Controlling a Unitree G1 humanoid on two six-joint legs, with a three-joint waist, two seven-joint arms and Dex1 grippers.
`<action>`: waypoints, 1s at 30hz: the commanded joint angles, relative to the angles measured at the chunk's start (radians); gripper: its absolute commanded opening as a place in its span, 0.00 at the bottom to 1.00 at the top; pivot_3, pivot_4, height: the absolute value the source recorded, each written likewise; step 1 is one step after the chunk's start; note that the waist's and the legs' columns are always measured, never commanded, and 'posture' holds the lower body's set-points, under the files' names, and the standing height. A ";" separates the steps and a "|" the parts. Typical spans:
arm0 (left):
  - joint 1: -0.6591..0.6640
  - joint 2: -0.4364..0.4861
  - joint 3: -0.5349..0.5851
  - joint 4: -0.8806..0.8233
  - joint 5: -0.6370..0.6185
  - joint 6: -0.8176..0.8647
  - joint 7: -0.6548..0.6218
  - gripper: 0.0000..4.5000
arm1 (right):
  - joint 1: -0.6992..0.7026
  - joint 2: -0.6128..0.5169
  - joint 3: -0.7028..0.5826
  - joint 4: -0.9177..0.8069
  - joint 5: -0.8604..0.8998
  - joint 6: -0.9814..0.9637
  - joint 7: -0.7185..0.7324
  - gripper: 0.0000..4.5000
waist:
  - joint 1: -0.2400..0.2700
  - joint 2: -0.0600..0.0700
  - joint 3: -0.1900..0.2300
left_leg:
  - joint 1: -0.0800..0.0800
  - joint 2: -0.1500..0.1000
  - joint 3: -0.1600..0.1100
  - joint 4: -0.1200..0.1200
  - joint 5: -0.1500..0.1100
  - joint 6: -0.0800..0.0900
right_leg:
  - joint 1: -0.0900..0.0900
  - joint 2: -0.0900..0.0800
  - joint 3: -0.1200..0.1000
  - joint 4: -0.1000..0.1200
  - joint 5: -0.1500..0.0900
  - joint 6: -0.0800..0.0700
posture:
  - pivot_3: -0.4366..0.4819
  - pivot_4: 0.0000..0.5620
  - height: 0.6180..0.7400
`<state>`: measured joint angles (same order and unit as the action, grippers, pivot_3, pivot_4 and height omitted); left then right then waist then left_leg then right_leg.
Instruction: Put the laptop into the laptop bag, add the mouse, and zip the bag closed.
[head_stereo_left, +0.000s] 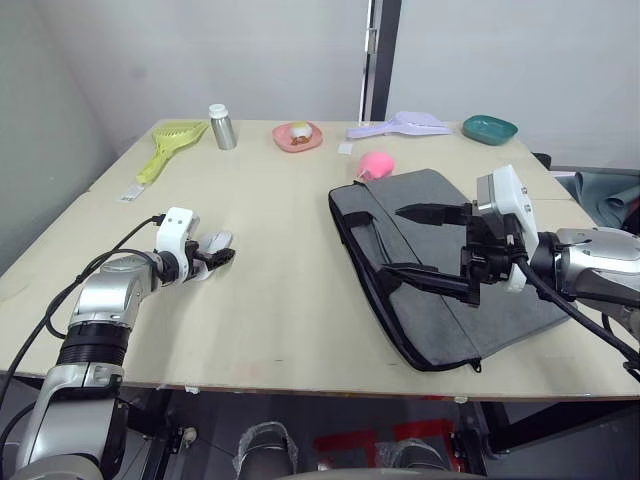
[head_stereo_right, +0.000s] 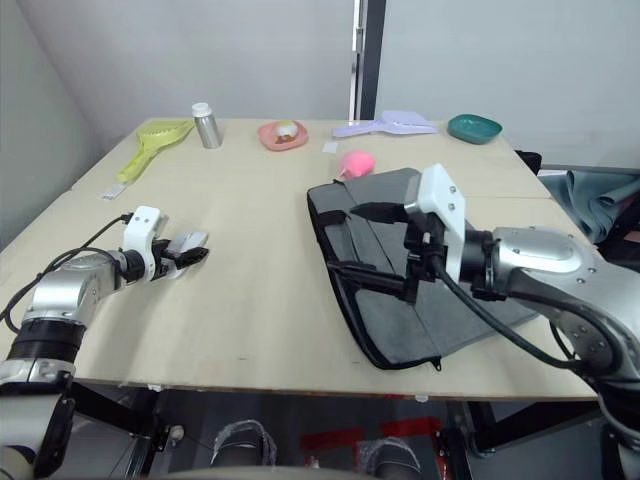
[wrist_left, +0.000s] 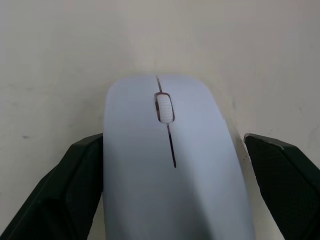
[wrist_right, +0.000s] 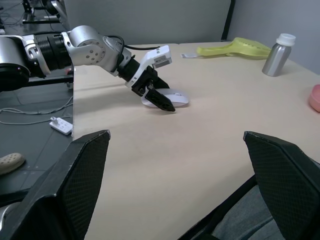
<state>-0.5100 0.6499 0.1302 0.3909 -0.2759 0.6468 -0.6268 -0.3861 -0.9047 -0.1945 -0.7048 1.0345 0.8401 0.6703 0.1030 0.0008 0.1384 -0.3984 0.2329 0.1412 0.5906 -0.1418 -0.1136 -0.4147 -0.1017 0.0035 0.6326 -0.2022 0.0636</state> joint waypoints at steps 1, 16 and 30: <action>-0.003 0.012 0.011 0.021 0.004 -0.030 -0.025 0.88 | -0.004 -0.004 -0.023 -0.016 0.018 -0.007 -0.010 1.00 | -0.001 0.000 0.000 | 0.000 0.000 0.000 0.000 0.000 0.000 | 0.000 0.000 0.000 0.000 0.000 0.000 | 0.48 0.27 1.00; -0.010 0.259 -0.155 -0.132 -0.007 -0.184 -0.611 0.63 | -0.038 0.047 0.052 0.064 0.030 0.144 -0.208 1.00 | 0.002 0.000 0.000 | -0.005 0.000 0.001 -0.007 0.000 -0.001 | -0.004 0.000 -0.001 -0.008 0.000 0.000 | 0.48 0.27 1.00; -0.124 0.041 -0.319 -0.181 0.065 -0.533 -0.723 0.63 | -0.075 0.337 0.303 0.278 -0.294 0.338 -0.541 1.00 | -0.001 0.000 0.001 | -0.007 0.000 0.001 -0.012 0.007 -0.012 | -0.009 0.001 -0.002 -0.006 0.000 0.000 | 0.48 0.27 1.00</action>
<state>-0.6138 0.6921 -0.1982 0.2225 -0.2182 0.1403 -1.3402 -0.4590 -0.5692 0.1179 -0.4299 0.7714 1.1835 0.1212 0.1019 0.0008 0.1390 -0.4053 0.2328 0.1422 0.5785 -0.1351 -0.1253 -0.4237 -0.1004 0.0019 0.6267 -0.2025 0.0634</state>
